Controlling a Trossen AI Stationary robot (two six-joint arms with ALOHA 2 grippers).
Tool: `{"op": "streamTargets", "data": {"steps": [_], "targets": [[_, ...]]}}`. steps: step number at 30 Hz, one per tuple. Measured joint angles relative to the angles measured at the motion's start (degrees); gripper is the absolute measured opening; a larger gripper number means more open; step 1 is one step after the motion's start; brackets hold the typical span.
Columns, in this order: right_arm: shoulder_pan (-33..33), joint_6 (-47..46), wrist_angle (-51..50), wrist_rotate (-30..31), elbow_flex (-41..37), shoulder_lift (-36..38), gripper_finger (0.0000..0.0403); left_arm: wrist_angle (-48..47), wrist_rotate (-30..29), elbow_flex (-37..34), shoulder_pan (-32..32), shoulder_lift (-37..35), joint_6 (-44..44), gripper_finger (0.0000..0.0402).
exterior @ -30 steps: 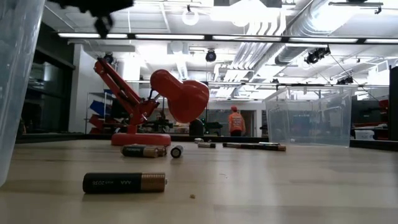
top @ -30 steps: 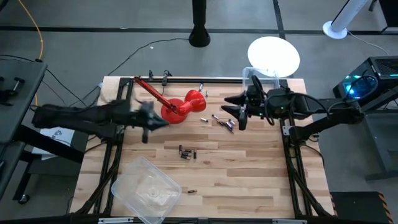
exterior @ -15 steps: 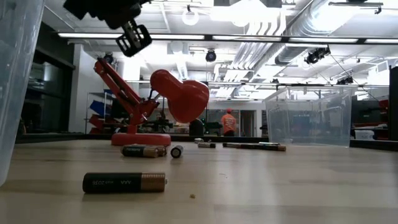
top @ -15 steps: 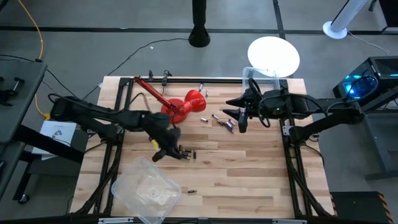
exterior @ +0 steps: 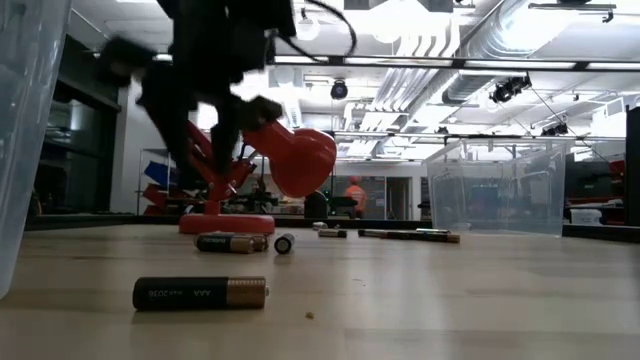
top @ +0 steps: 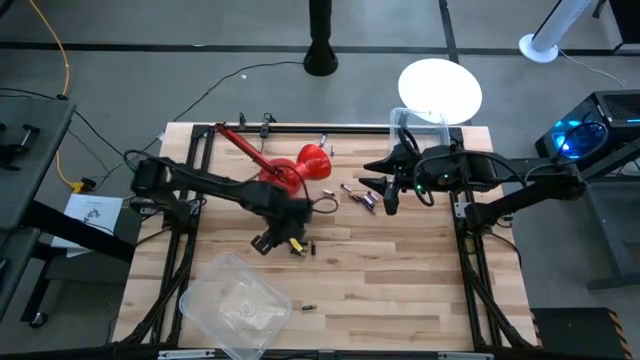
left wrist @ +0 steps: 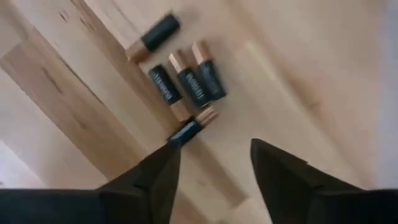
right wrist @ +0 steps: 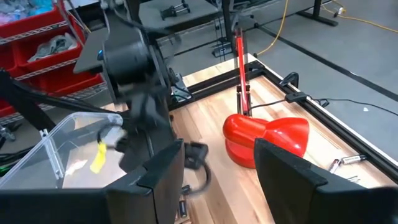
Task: Sort batteries
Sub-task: Put the black battery into the bottom transparent bin
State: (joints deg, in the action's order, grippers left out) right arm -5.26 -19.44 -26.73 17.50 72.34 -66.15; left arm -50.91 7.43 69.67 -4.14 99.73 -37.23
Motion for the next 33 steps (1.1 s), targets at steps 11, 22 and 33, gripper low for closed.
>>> {"op": "streamTargets", "data": {"steps": [11,22,33], "targets": [[0.0,-0.2,0.01,0.98,0.0,0.0,0.0188,4.85,-3.68,0.0,-0.04,9.02,-11.53,0.0214],[-0.02,-0.2,0.0,1.47,0.0,0.0,0.0188,5.27,-3.68,0.44,0.0,14.35,-11.61,0.0109],[0.02,0.0,-0.15,2.01,0.0,0.0,0.0188,2.12,-6.18,0.0,5.12,-0.56,0.97,0.0029]]}}
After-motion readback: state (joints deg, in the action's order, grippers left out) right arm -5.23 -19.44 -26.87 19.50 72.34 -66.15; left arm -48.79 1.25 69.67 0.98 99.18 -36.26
